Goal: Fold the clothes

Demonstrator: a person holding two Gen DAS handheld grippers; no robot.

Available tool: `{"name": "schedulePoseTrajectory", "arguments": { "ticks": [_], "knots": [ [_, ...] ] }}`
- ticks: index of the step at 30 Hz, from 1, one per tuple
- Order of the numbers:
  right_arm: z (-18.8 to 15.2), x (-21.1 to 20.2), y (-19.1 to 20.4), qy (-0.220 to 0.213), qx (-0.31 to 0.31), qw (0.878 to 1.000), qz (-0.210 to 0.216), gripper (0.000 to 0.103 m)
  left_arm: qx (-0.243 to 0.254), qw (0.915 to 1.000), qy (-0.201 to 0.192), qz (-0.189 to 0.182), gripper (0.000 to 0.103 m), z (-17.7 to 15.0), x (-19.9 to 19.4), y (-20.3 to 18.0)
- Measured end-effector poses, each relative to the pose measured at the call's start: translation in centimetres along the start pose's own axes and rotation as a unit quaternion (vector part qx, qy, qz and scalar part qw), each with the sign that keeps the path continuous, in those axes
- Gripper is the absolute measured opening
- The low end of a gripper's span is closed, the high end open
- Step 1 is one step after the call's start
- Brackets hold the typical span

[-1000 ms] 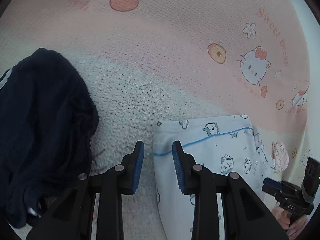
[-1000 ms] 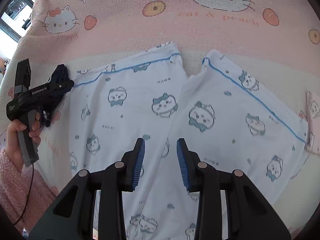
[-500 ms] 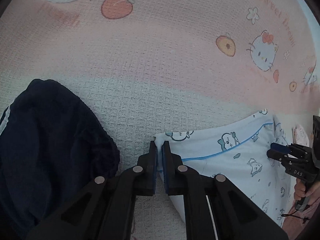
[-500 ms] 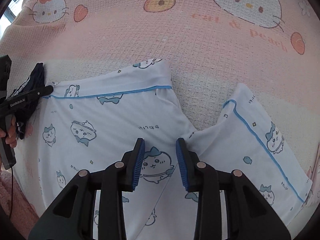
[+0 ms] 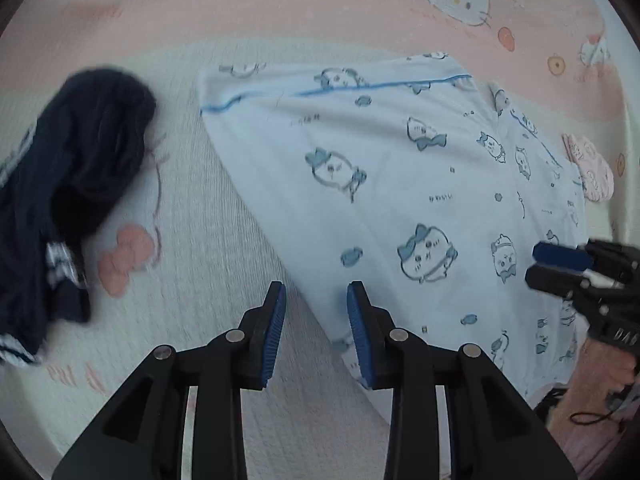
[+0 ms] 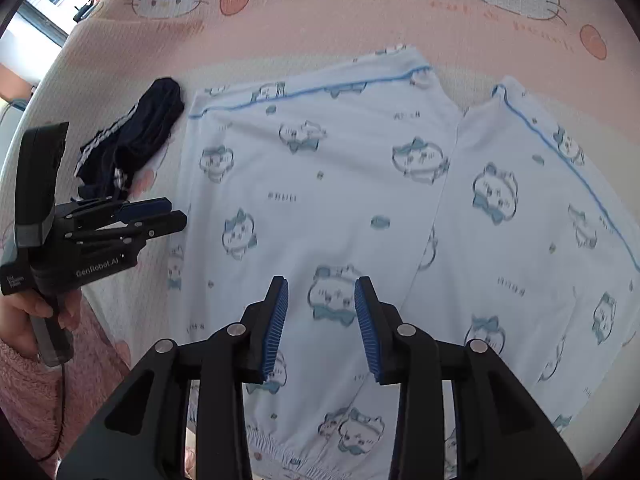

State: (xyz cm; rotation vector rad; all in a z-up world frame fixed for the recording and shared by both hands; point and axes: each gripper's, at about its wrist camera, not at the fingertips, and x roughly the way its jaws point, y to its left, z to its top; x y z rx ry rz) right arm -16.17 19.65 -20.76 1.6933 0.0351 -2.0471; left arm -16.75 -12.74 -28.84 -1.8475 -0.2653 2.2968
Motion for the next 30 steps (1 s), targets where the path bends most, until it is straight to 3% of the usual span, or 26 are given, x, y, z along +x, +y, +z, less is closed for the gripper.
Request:
{"name": "schedulePoseTrajectory", "arguments": {
  "ticks": [2,4,6,9,16,17,18,19,22,27,30],
  "knots": [
    [-1.5,0.4,0.2,0.003,0.008,1.000,-0.003,0.035,-0.064,0.9967,0.001,-0.050,0.034,-1.2,-0.1,1.4],
    [-2.3,0.3,0.1,0.002,0.019,1.000,0.006,0.035,-0.094,0.9937,0.002,-0.061,0.034,-2.0,-0.3,2.0],
    [-2.9,0.2,0.0,0.000,0.026,1.000,0.011,0.035,-0.101,0.9933,-0.008,-0.055,0.034,-2.4,-0.7,1.9],
    [-2.6,-0.3,0.2,-0.002,0.023,1.000,0.010,0.035,-0.111,0.9892,-0.011,-0.096,0.034,-2.4,-0.3,1.9],
    [-0.9,-0.6,0.7,-0.012,-0.009,1.000,-0.015,0.035,-0.086,0.9937,-0.021,-0.068,0.034,-2.4,0.1,1.1],
    [-0.6,-0.5,0.6,-0.013,-0.010,1.000,-0.016,0.035,-0.085,0.9936,-0.023,-0.070,0.030,-2.3,0.2,1.1],
    [-0.4,-0.3,0.5,-0.012,-0.008,1.000,-0.015,0.035,-0.085,0.9936,-0.021,-0.072,0.010,-2.3,0.4,1.1],
    [-0.2,0.0,0.5,-0.010,-0.004,1.000,-0.013,0.035,-0.084,0.9935,-0.020,-0.074,0.002,-2.2,0.6,1.2],
    [0.2,1.0,0.3,-0.003,0.001,1.000,-0.017,0.035,-0.079,0.9943,-0.014,-0.070,0.001,-1.9,0.5,1.6],
    [0.3,2.4,0.1,0.001,-0.006,0.999,-0.037,0.035,-0.035,0.9991,-0.007,-0.023,0.001,-2.0,-0.9,2.1],
    [0.1,2.5,0.1,-0.006,-0.007,0.999,-0.040,0.035,-0.050,0.9984,0.010,-0.023,0.001,-2.3,0.1,3.6]
  ]
}}
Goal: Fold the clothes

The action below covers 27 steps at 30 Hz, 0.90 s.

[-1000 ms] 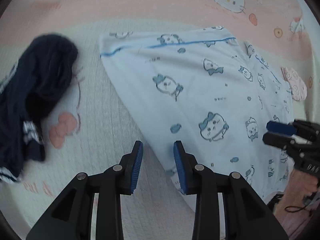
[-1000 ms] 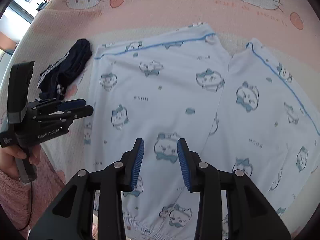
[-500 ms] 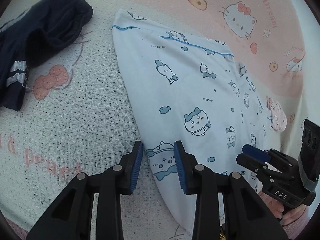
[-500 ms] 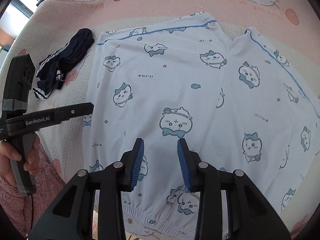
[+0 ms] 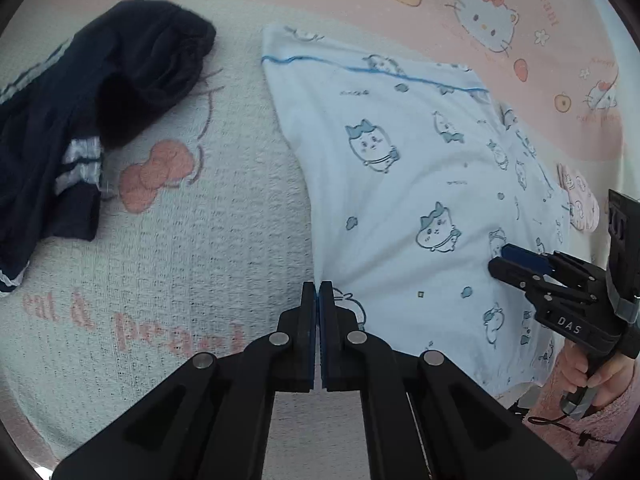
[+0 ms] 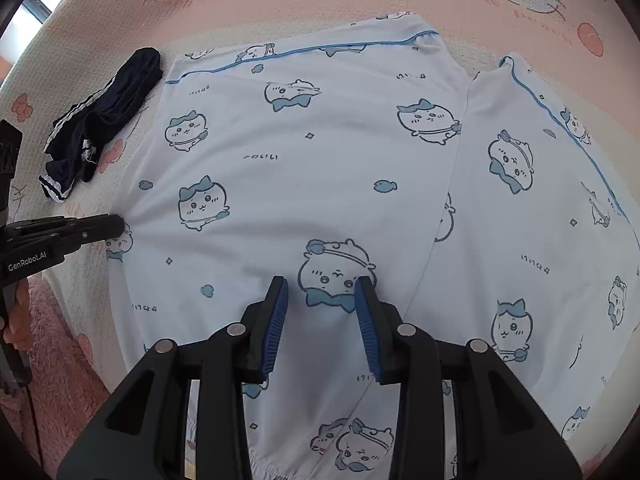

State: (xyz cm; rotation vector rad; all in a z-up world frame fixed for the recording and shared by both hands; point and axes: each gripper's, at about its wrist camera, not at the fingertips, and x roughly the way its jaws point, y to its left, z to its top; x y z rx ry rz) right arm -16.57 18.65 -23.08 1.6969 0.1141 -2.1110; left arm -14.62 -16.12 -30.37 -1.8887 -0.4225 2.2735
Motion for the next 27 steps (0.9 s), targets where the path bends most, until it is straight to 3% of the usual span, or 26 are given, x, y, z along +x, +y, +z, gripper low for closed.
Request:
{"name": "schedulePoseTrajectory", "arguments": {
  "ticks": [2,4,7,9,11,13,16,19,21,22,23,27],
  "knots": [
    [-0.1,0.0,0.3,-0.003,-0.004,1.000,-0.008,0.035,-0.016,0.9998,0.002,-0.013,0.005,0.3,-0.4,0.6],
    [-0.1,-0.2,0.5,0.000,-0.011,1.000,-0.014,0.035,-0.019,0.9998,-0.007,-0.003,0.012,0.6,-1.5,0.6],
    [0.0,-0.9,0.2,-0.008,-0.002,1.000,-0.005,0.035,0.003,0.9986,-0.052,0.010,0.015,1.5,-3.3,-0.4],
    [0.1,-0.8,0.1,-0.009,0.010,1.000,0.007,0.035,0.021,0.9980,-0.060,0.008,0.017,2.7,-2.8,-1.2],
    [0.1,-0.3,0.7,-0.005,0.005,1.000,0.010,0.035,0.025,0.9980,-0.048,0.032,0.017,3.7,-1.2,-1.3],
    [0.1,0.1,1.2,0.001,-0.004,1.000,0.007,0.035,0.021,0.9963,-0.020,0.081,0.017,4.5,0.6,-0.9],
    [0.0,-0.1,1.1,0.011,-0.012,1.000,-0.006,0.035,0.004,0.9943,-0.029,0.102,0.017,5.0,-0.6,0.6],
    [0.2,-1.1,1.6,-0.002,-0.045,0.999,0.006,0.036,-0.025,0.9954,-0.066,0.065,0.017,6.2,-2.3,2.4],
    [0.6,-1.2,3.2,-0.006,-0.070,0.997,0.030,0.036,-0.057,0.9957,-0.070,-0.019,0.027,7.6,-2.1,3.7],
    [1.0,-0.9,4.0,-0.003,-0.074,0.996,0.043,0.036,-0.061,0.9950,-0.073,-0.032,0.032,8.3,-1.7,3.9],
    [1.4,-0.5,4.8,0.000,-0.075,0.996,0.054,0.036,-0.060,0.9953,-0.071,-0.027,0.036,8.9,-1.2,4.0],
    [2.7,1.3,6.5,0.004,-0.070,0.996,0.048,0.036,-0.039,0.9972,-0.063,-0.002,0.036,9.9,0.5,3.3]
  ]
}}
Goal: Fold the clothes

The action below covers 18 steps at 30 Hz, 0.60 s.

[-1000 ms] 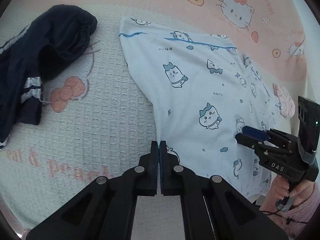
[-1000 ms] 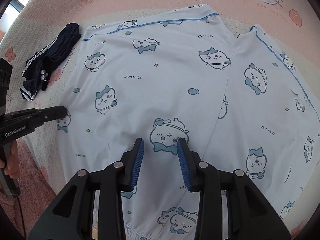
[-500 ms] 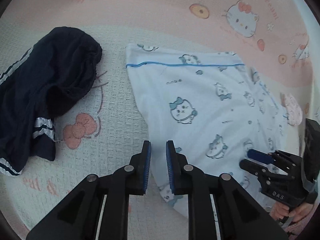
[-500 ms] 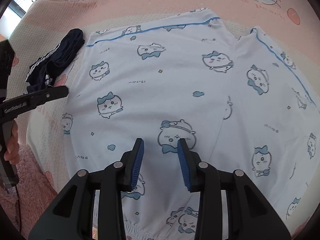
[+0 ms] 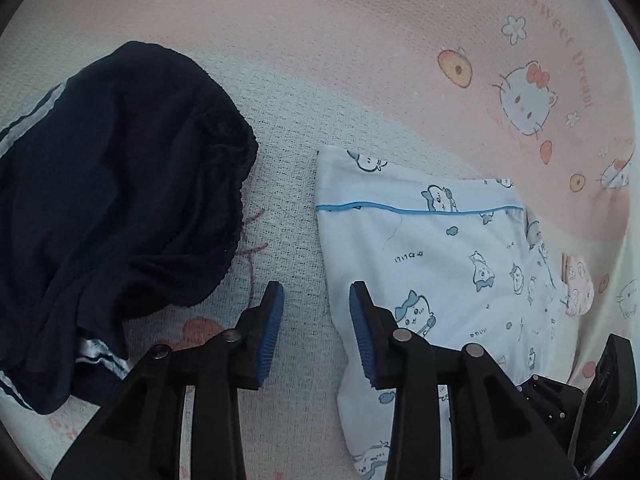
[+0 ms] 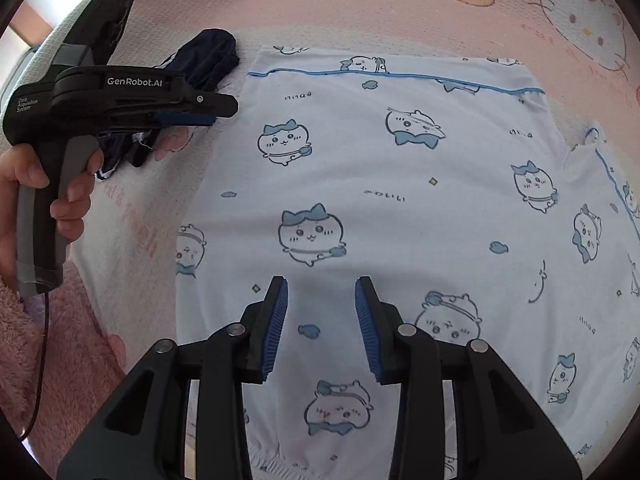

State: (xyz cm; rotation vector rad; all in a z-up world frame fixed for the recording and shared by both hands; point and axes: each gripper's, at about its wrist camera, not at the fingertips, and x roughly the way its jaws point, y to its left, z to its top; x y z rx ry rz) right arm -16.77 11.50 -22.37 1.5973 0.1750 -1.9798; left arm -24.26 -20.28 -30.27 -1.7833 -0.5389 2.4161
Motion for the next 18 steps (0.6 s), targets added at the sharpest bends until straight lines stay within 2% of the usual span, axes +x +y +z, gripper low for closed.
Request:
{"name": "schedulePoseTrajectory", "arguments": {
  "ticks": [1,3,5,8,10,11,13,14,15,16,18],
  "knots": [
    [0.2,0.4,0.2,0.001,0.003,1.000,-0.001,0.036,0.013,0.9999,-0.003,0.004,0.036,0.0,0.1,-0.3],
    [0.5,0.8,0.4,0.002,0.009,1.000,0.000,0.036,0.039,0.9992,-0.001,0.005,0.000,0.0,0.2,-0.9],
    [0.6,1.2,0.6,0.003,0.014,1.000,0.000,0.036,0.063,0.9980,0.006,0.002,0.000,-0.2,0.4,-1.4],
    [0.6,1.5,0.8,-0.001,0.014,1.000,-0.001,0.036,0.114,0.9917,0.003,0.058,0.000,-0.2,0.1,-2.1],
    [0.6,1.4,0.6,-0.001,0.022,1.000,0.002,0.036,0.111,0.9909,0.006,0.076,0.000,0.2,-0.1,-1.2],
    [0.6,1.3,0.5,-0.001,0.029,1.000,0.001,0.036,0.097,0.9935,0.006,0.060,0.000,0.5,-0.4,-0.7],
    [0.9,0.1,-0.4,-0.013,0.042,0.999,-0.007,0.036,0.080,0.9967,0.008,0.011,0.002,0.6,-1.1,-0.6],
    [0.8,-0.5,-0.8,-0.022,0.047,0.999,-0.013,0.036,0.085,0.9963,0.012,0.010,0.012,0.4,-0.8,-1.1],
    [0.7,-1.0,-1.2,-0.028,0.053,0.998,-0.020,0.036,0.089,0.9958,0.016,0.009,0.037,0.3,-0.6,-1.6],
    [0.6,-1.2,-1.7,-0.028,0.058,0.998,-0.026,0.036,0.094,0.9954,0.020,0.008,0.048,0.2,-0.4,-2.1],
    [0.3,-1.4,-2.6,-0.022,0.065,0.997,-0.036,0.036,0.101,0.9945,0.027,0.005,0.050,-0.1,0.1,-3.1]
  ]
}}
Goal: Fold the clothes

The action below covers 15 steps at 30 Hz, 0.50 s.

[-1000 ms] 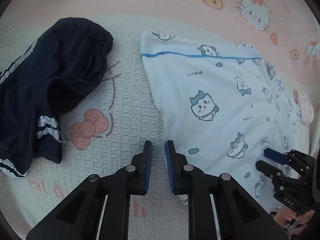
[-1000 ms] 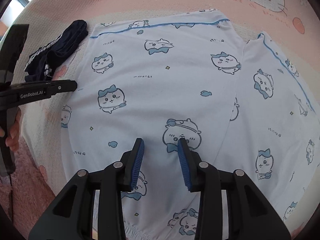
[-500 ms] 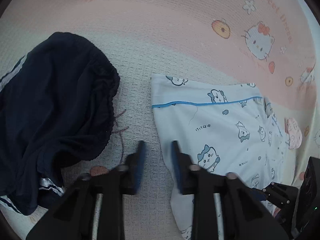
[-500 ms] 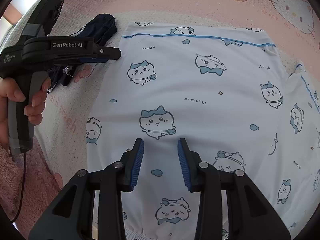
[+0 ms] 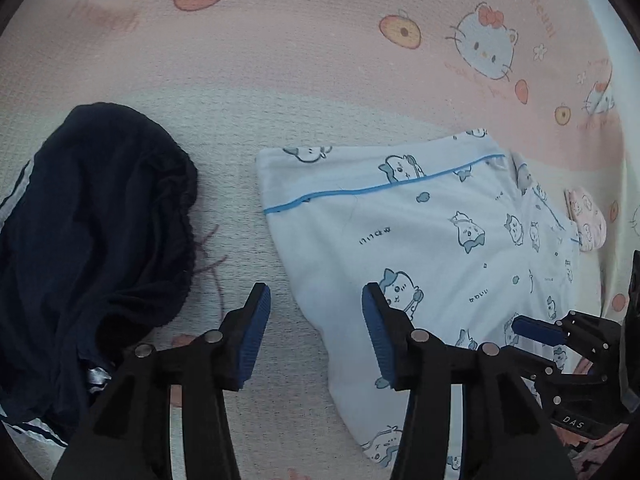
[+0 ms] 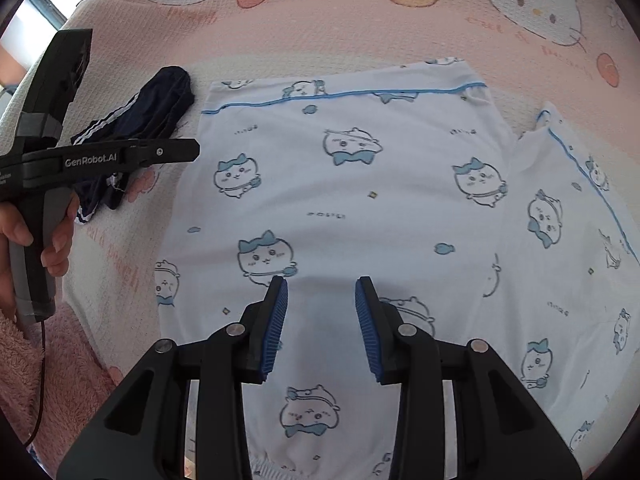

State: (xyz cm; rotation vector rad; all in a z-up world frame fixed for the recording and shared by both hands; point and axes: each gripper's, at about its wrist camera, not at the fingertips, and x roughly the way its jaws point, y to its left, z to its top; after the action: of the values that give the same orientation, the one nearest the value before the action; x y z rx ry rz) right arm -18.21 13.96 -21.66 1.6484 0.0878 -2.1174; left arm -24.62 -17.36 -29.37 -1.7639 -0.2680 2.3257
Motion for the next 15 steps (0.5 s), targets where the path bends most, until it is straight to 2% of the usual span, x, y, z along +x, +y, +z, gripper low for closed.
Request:
{"name": "schedulePoseTrajectory", "arguments": {
  "ticks": [1,4,6,8,12,13,14,15],
  "knots": [
    [-0.1,0.0,-0.4,0.002,0.002,1.000,-0.004,0.036,-0.004,1.0000,0.002,-0.005,0.050,0.0,0.4,-0.2],
    [-0.3,-0.1,-1.6,0.005,0.010,1.000,-0.011,0.036,0.001,0.9997,-0.006,0.023,0.049,-0.5,0.7,-0.7],
    [-0.4,-0.3,-2.3,0.004,0.018,1.000,-0.010,0.036,-0.016,0.9995,-0.018,0.020,0.049,-0.5,0.6,-0.4],
    [-0.4,-0.8,-3.4,-0.001,0.019,1.000,-0.010,0.036,-0.047,0.9983,-0.034,0.001,0.049,0.1,0.2,0.8],
    [1.8,-1.4,-5.2,-0.019,0.027,0.999,-0.015,0.036,-0.071,0.9962,-0.046,-0.023,0.048,2.0,0.5,2.5],
    [2.4,-1.5,-5.7,-0.024,0.029,0.999,-0.016,0.036,-0.068,0.9963,-0.047,-0.022,0.044,2.5,0.7,2.7],
    [3.1,-1.6,-6.1,-0.028,0.031,0.999,-0.018,0.036,-0.066,0.9965,-0.049,-0.020,0.026,2.8,0.8,2.9],
    [3.9,-1.6,-6.5,-0.033,0.032,0.999,-0.019,0.036,-0.063,0.9967,-0.048,-0.017,0.016,3.1,0.9,3.1]
  ]
}}
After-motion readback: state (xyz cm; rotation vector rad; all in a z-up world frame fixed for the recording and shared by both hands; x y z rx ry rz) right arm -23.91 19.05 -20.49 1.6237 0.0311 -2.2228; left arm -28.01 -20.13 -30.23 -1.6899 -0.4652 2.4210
